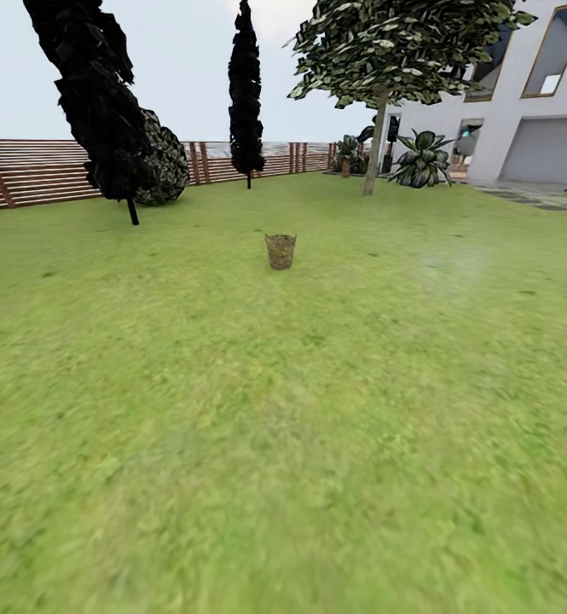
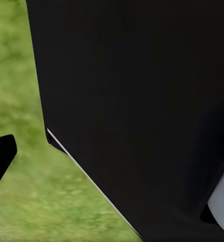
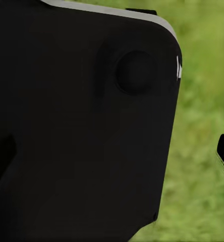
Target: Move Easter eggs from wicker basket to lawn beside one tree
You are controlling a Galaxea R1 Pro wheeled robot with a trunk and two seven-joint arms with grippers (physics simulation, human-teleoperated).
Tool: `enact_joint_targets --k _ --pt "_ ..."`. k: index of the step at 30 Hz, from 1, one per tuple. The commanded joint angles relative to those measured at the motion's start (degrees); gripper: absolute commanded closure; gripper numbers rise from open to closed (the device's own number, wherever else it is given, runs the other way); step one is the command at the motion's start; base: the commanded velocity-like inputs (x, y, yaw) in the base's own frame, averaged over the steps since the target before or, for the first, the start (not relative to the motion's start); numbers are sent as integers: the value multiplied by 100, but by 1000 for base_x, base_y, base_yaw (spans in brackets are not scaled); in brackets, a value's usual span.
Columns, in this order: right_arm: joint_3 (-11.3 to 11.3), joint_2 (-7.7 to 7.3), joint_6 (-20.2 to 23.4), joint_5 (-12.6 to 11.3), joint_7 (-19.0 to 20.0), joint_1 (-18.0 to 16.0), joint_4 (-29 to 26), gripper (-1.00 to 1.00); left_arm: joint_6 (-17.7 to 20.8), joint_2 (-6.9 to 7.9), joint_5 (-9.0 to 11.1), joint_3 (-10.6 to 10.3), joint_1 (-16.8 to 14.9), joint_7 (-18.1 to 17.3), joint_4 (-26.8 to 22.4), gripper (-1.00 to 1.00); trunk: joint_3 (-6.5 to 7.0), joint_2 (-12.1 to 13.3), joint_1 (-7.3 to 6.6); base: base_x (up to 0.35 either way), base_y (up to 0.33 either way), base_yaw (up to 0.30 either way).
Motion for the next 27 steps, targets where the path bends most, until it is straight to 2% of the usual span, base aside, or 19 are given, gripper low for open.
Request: enact_joint_targets --k 1,27 --pt "13 -1 -16 24 -1 -3 7 -100 7 -1 6 11 6 -2 -14 -100 -4 -1 3 331 0 0" --pt "13 1 7 22 -6 -3 64 -100 9 -1 6 11 7 -2 -13 -100 -4 -1 3 332 0 0"
